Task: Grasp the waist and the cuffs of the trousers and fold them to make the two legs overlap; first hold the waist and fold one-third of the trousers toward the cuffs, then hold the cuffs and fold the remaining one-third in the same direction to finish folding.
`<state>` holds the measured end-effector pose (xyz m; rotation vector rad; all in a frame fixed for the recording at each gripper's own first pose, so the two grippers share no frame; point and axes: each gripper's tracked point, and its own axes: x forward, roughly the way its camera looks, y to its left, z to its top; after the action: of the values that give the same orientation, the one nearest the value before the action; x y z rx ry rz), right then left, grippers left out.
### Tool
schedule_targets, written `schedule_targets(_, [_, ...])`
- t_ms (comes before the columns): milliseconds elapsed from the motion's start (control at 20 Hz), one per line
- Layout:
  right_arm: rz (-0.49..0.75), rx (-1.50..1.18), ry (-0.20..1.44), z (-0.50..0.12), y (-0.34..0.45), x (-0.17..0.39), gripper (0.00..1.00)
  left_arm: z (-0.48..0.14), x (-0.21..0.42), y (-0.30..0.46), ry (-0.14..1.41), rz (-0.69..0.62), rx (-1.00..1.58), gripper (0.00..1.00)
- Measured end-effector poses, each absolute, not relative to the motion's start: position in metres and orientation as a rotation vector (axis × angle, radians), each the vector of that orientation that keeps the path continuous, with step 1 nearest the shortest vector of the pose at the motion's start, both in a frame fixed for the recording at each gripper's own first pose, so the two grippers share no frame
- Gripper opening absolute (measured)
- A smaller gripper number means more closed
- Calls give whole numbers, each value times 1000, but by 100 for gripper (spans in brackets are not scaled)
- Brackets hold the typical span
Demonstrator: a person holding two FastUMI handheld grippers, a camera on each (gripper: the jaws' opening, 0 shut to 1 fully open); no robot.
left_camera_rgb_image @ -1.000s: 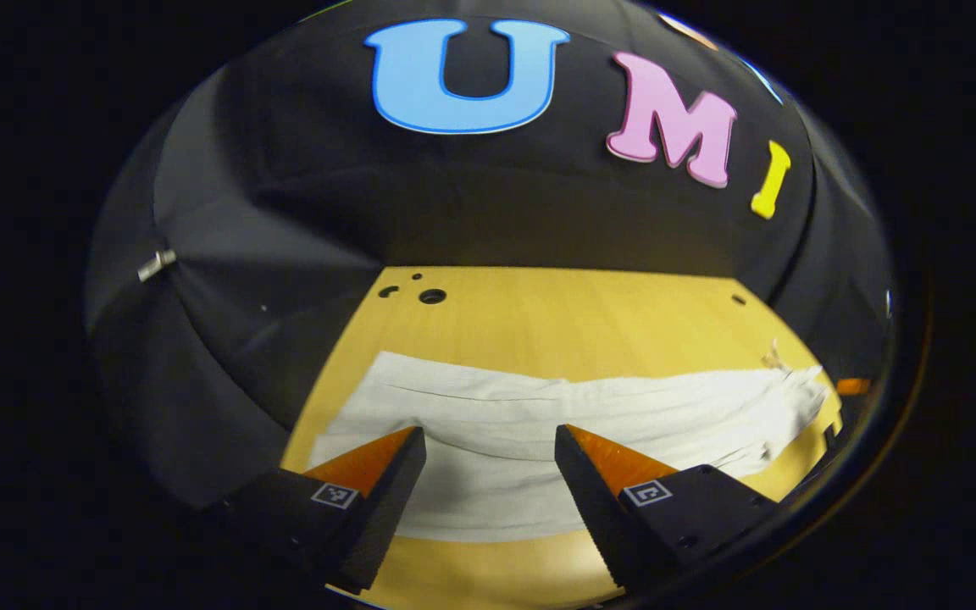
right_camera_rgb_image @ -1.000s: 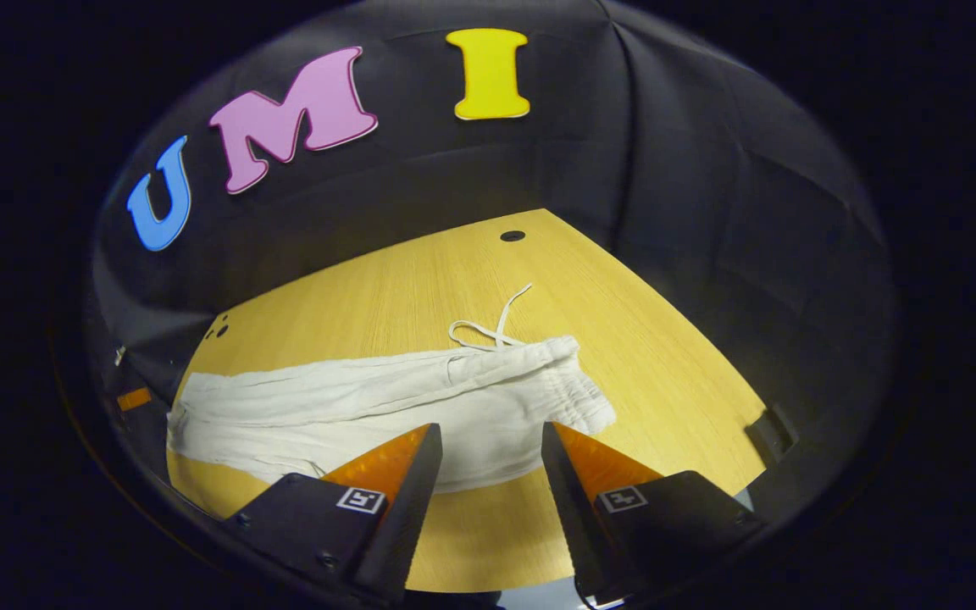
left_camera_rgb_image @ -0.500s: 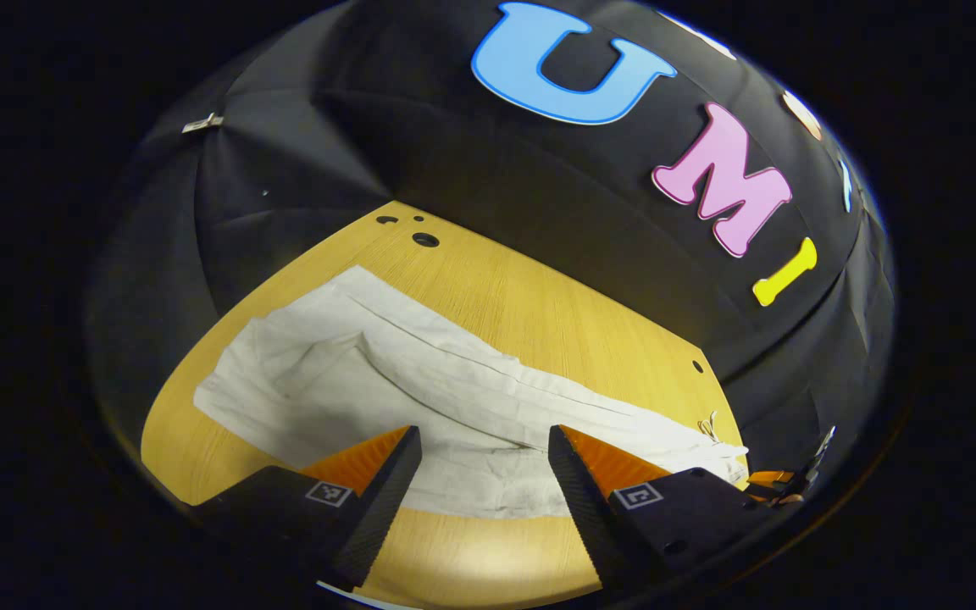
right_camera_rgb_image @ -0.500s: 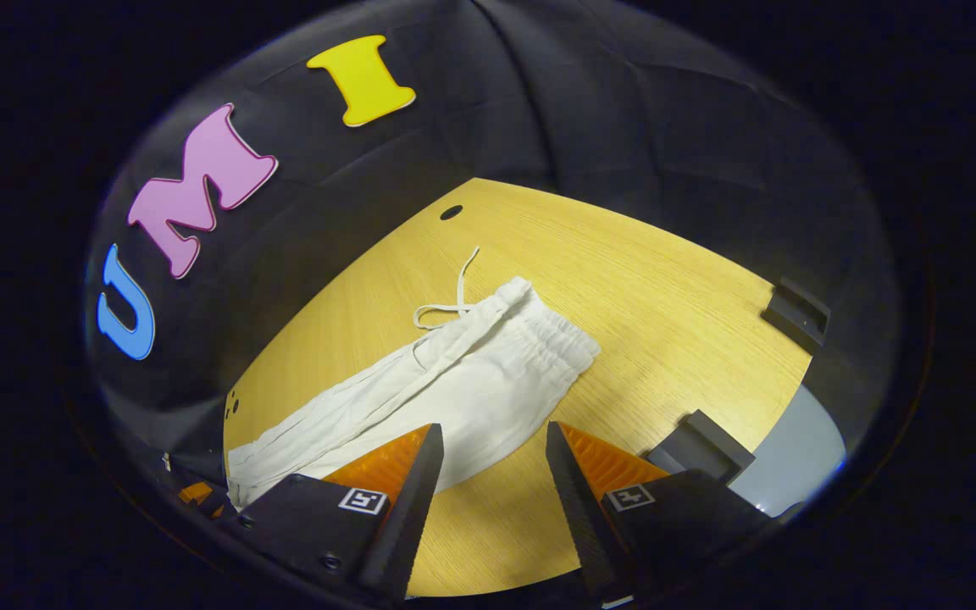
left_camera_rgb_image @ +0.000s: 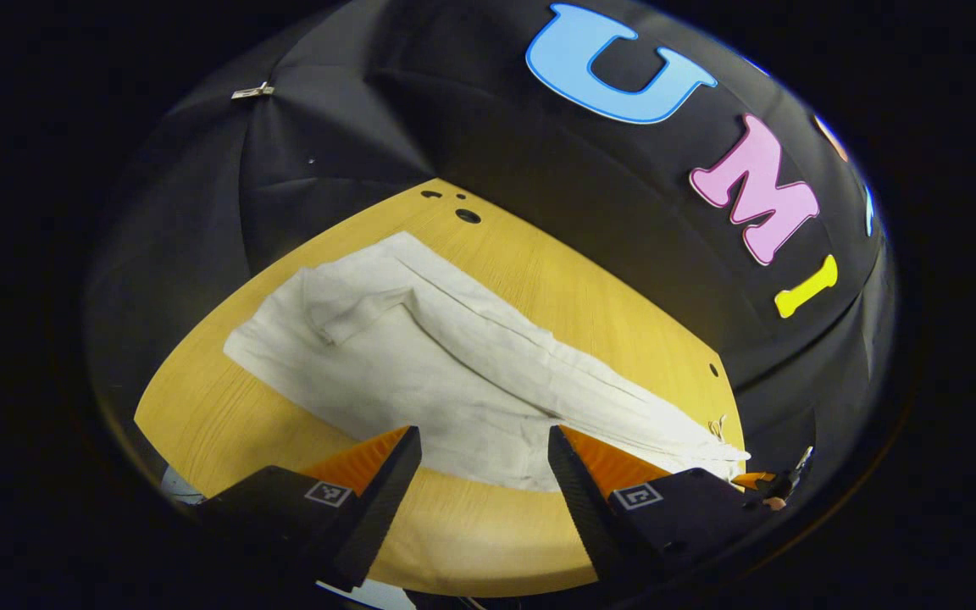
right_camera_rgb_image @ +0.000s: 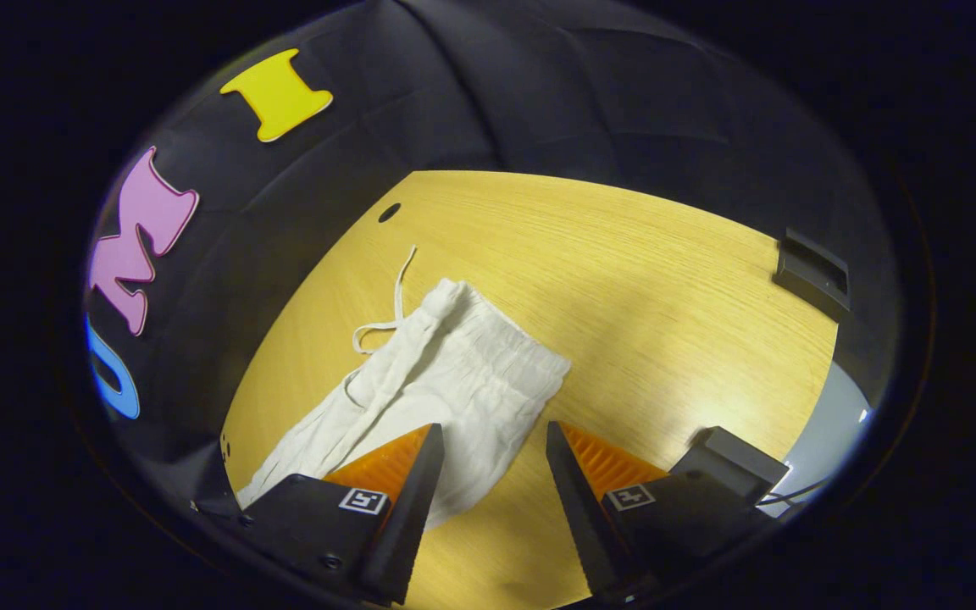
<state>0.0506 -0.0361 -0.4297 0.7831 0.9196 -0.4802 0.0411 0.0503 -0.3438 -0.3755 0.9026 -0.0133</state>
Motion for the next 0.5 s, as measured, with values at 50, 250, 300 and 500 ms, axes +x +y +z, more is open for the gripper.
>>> schedule_targets(50, [-489,779,917,-434,-39,58,76,-348,37,51,916,-6,-375,96])
schedule_targets(250, [-453,743,973,-444,-38,61,55,-364,20,59,960,45,-415,92])
schedule_targets(300, [-430,768,975,-441,-35,63,36,-369,17,61,968,61,-434,96])
schedule_targets(500, [-416,805,906,-428,-40,68,8,-383,15,73,961,141,-556,96])
